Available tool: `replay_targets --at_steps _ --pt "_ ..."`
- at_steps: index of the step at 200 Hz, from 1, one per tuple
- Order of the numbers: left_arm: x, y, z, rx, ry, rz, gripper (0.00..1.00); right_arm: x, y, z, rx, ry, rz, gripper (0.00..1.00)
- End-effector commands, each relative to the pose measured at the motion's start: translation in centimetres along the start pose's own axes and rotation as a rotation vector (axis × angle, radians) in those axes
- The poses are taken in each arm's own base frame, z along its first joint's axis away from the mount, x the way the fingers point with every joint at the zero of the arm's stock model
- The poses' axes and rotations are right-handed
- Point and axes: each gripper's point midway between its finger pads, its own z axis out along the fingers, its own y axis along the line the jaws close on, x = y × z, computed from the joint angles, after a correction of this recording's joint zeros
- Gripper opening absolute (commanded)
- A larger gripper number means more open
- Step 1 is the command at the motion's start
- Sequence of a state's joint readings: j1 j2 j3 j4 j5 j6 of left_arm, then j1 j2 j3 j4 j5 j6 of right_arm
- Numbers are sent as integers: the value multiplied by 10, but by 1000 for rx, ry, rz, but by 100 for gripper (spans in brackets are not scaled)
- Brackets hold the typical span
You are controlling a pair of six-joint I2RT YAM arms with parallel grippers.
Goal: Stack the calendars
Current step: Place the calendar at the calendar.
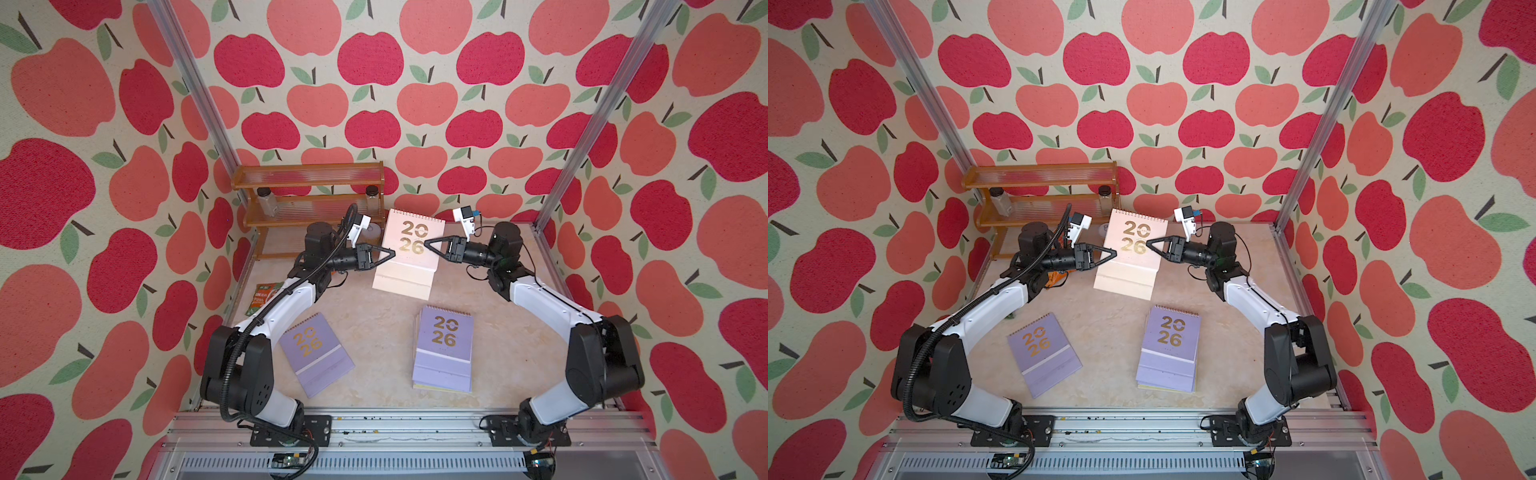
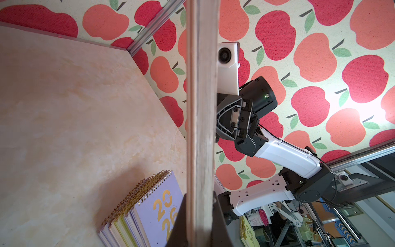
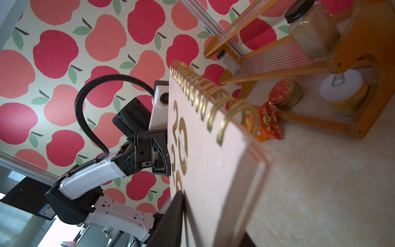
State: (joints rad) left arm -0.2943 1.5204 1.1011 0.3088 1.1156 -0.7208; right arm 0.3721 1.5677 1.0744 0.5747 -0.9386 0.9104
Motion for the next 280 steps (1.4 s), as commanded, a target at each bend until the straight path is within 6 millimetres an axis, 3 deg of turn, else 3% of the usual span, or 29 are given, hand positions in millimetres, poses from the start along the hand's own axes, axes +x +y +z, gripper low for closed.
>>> replay_targets --at_steps 1,20,32,44,58,72,146,173,220,280 --pt "-8 1 6 10 -7 18 1 0 22 1 -69 10 -62 15" --pt "-7 8 9 -1 3 -5 10 2 24 -2 -56 10 -77 0" --pt "-5 11 10 -12 14 -17 22 2 26 -4 -41 6 -86 0" --pt "-4 13 9 -29 18 -15 28 3 26 -7 -23 15 -85 0" --pt "-2 18 7 -68 25 -14 46 5 25 -10 3 25 -77 0" --pt "-1 24 6 -100 34 -25 50 5 22 -15 32 29 -56 0" --pt "2 45 -15 -233 3 -88 100 13 2 -48 134 54 49 0" --pt "3 49 -34 -280 -39 -85 100 21 -5 -65 215 79 101 0" --pt "-1 52 -66 -300 -87 -95 99 61 -8 -89 310 116 200 0" --pt "5 53 -73 -281 -88 -95 99 117 -8 -122 368 146 405 0"
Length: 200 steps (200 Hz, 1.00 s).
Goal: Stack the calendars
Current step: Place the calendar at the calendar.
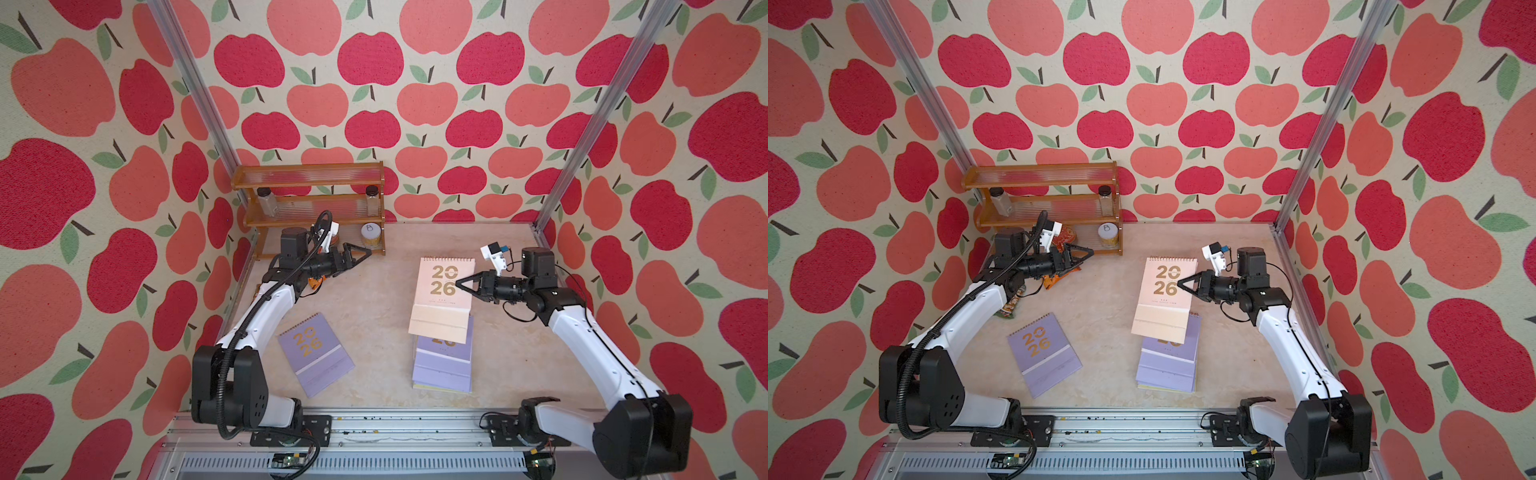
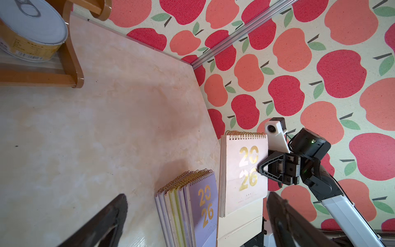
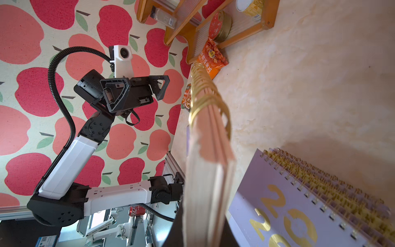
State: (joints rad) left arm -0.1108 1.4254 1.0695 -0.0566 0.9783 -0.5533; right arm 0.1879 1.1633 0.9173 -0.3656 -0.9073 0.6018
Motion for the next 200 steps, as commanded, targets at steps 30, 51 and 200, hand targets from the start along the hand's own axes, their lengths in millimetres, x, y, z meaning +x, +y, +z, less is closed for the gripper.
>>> replay_targets --at_steps 30,51,200 --pt "11 -2 -4 34 8 25 100 50 -14 -11 10 81 155 0" --pt "12 -1 -3 41 8 22 99 59 -17 -9 -22 79 192 0" --pt "16 9 4 51 22 -12 99 95 -70 2 91 140 265 0"
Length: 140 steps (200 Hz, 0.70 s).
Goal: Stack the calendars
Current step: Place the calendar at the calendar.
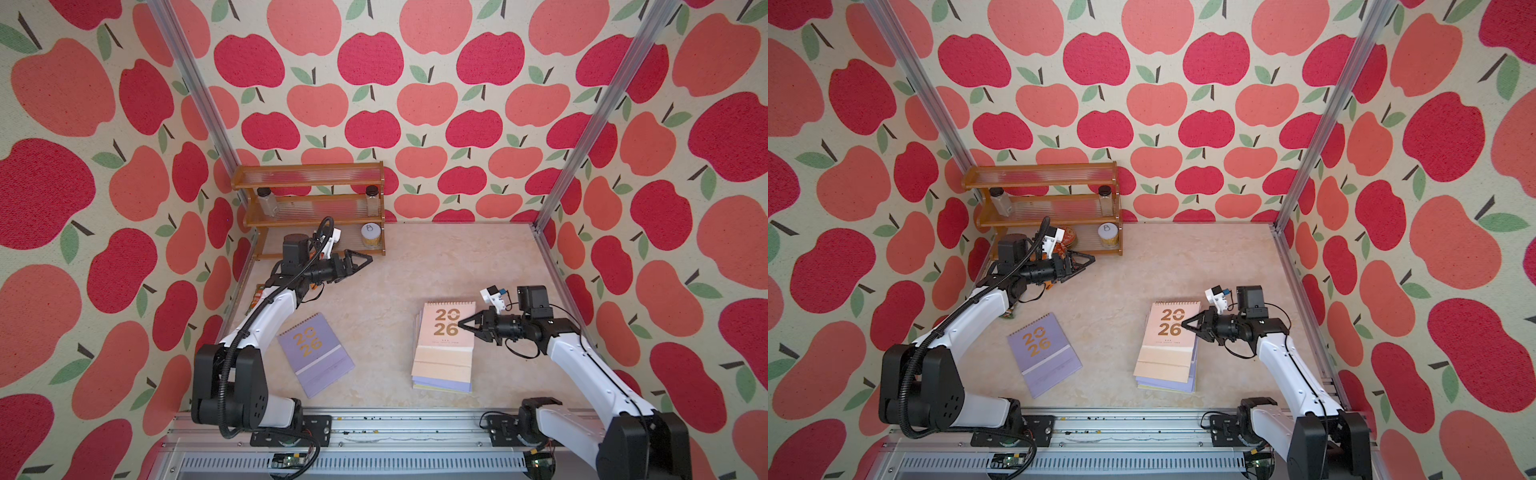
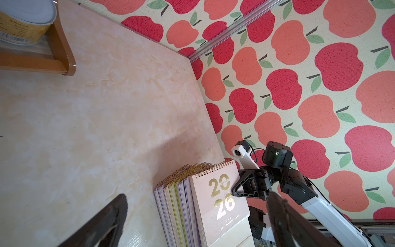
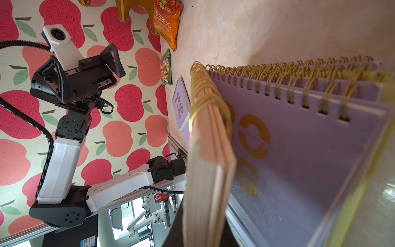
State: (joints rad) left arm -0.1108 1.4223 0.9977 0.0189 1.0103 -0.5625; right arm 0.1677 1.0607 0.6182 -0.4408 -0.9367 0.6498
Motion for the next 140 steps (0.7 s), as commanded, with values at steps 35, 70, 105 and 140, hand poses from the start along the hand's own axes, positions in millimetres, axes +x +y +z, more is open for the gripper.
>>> replay_targets --at_steps 35,70,105,140 --pt "2 1 2 25 10 -10 99 7 -18 -1 77 9 -12 7" --pt "1 1 5 28 13 -13 100 8 -25 -1 113 10 -10 20" --pt "3 2 8 30 20 -16 99 8 -29 -3 152 11 -15 34" --pt "3 2 9 31 22 -15 99 5 -27 -4 155 5 -29 45"
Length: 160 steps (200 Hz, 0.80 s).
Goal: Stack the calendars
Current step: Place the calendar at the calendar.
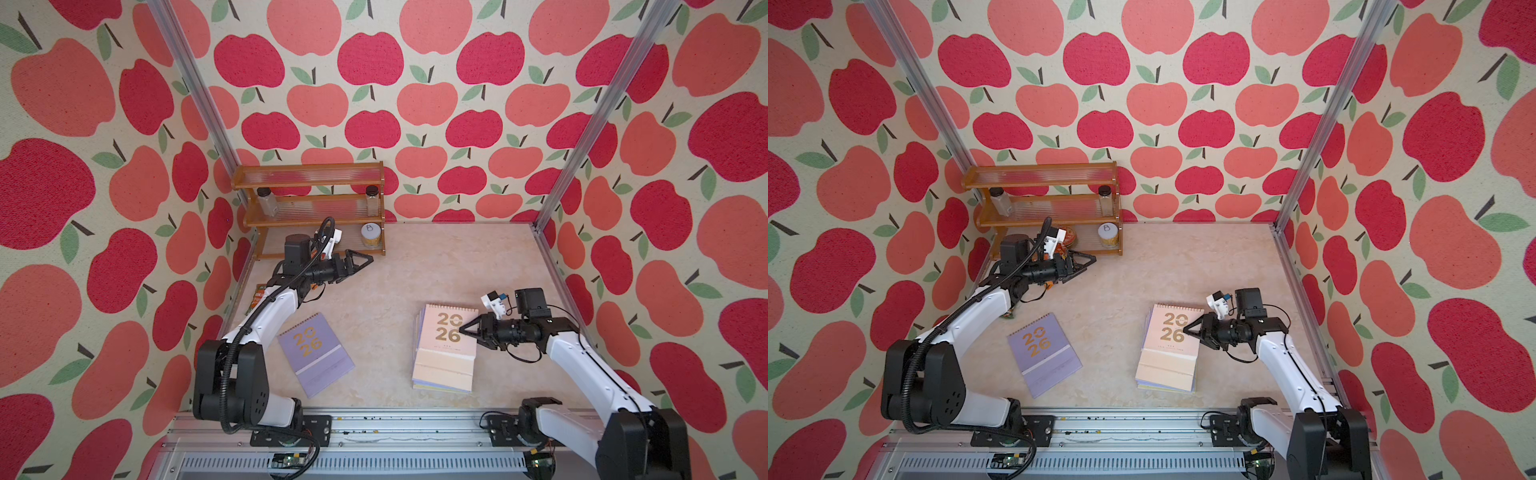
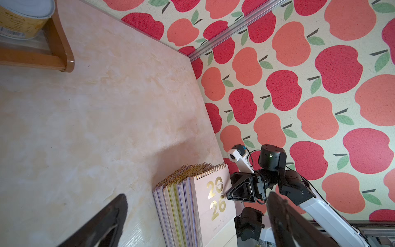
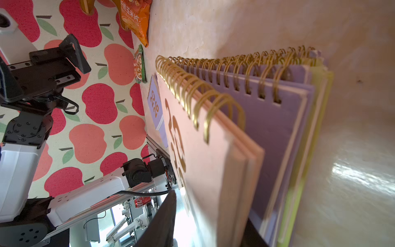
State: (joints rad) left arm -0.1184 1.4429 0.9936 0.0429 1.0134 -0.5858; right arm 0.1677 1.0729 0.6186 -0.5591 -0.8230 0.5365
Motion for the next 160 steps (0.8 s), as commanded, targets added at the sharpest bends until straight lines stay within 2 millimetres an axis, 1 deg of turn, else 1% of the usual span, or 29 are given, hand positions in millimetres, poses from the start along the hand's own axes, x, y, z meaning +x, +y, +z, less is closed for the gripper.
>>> replay_targets --at_steps 1,16,53,76,100,127,160 --pt "1 -2 4 25 13 7 99 -2 2 -4 19 -5 -21 45" --pt "1 -2 5 26 14 7 99 -5 3 -6 31 -16 -34 50" --pt "0 -2 8 29 20 7 99 -10 8 -10 48 -34 -59 56" --pt "0 -2 11 31 26 6 100 -14 9 -11 73 -43 -67 58" --pt "0 -2 12 33 27 7 100 -14 8 -6 94 -24 -74 59" --pt "1 -1 11 28 31 8 100 -13 -1 -3 160 -10 -75 60" --pt "1 1 7 -2 31 15 100 -16 -14 -12 274 -37 -95 64"
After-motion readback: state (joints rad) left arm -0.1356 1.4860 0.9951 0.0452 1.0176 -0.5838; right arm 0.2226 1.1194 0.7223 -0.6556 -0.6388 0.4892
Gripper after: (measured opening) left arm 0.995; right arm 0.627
